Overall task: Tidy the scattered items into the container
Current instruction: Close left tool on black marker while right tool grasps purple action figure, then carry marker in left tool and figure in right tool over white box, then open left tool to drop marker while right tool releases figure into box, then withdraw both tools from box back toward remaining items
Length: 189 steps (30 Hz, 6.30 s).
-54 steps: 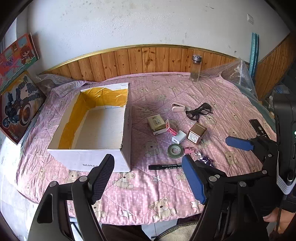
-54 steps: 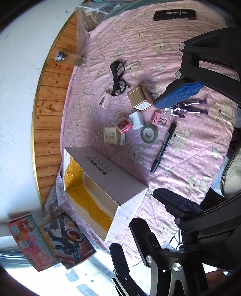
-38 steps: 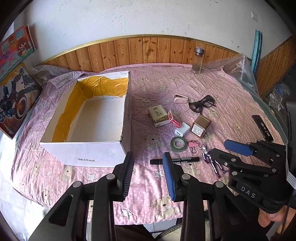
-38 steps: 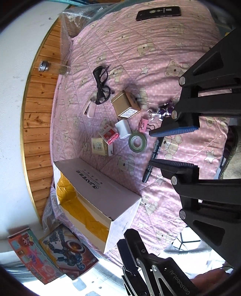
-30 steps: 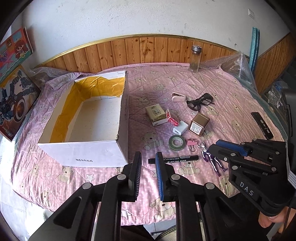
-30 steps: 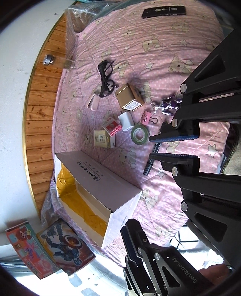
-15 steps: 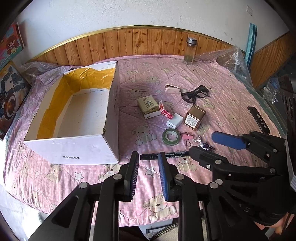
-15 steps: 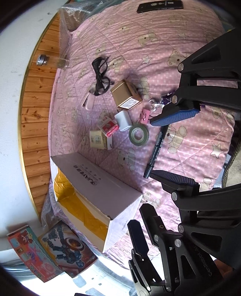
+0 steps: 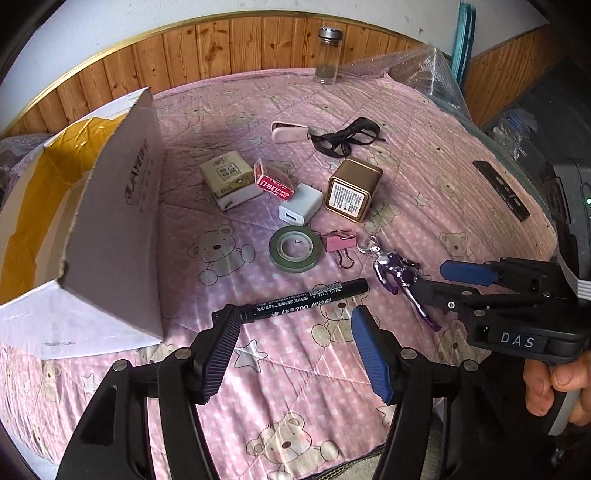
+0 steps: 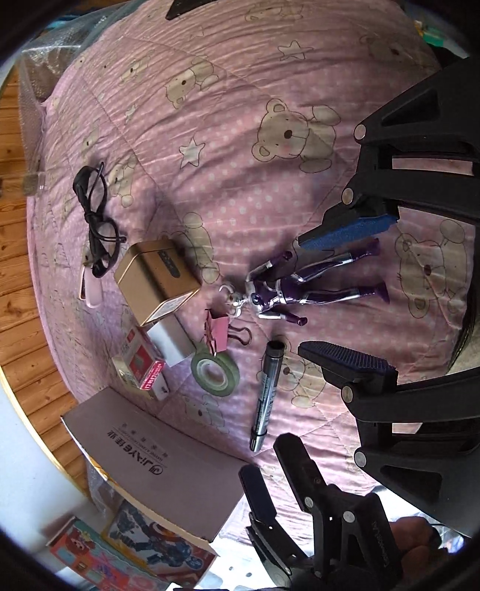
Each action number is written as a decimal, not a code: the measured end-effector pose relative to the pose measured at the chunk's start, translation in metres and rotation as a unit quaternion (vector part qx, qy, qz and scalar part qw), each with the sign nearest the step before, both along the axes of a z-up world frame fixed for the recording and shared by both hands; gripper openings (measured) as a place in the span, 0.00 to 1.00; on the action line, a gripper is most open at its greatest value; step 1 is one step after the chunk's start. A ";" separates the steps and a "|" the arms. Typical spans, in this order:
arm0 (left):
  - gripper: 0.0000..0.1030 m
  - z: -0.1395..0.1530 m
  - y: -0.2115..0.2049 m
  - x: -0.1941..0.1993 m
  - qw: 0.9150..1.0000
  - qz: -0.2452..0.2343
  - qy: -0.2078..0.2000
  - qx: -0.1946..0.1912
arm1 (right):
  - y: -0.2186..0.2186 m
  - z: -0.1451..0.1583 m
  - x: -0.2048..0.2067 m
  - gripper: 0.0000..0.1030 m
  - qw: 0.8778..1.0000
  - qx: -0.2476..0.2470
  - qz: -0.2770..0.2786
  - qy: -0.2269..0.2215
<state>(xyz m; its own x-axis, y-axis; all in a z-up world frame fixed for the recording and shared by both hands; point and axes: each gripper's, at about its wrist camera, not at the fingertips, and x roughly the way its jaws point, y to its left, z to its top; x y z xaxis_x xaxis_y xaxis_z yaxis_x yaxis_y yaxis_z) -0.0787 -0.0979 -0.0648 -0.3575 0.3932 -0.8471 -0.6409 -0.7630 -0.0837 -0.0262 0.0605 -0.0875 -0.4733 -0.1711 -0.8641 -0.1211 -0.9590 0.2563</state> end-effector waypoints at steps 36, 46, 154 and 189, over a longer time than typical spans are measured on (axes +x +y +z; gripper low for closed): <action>0.14 0.003 0.010 -0.020 0.996 -0.036 -0.038 0.075 | 0.010 0.029 -0.017 0.46 0.999 -0.009 -0.001 0.043; 0.14 0.044 -0.016 -0.010 0.995 0.010 -0.019 0.100 | -0.016 0.067 -0.005 0.46 0.996 0.020 0.027 0.081; 0.39 0.044 -0.192 -0.277 0.964 0.246 -0.097 0.009 | -0.231 0.111 -0.285 0.54 0.972 0.026 0.233 0.030; 0.46 0.094 -0.193 -0.134 0.973 0.227 -0.044 0.001 | -0.218 0.152 -0.151 0.54 0.969 0.008 0.229 0.091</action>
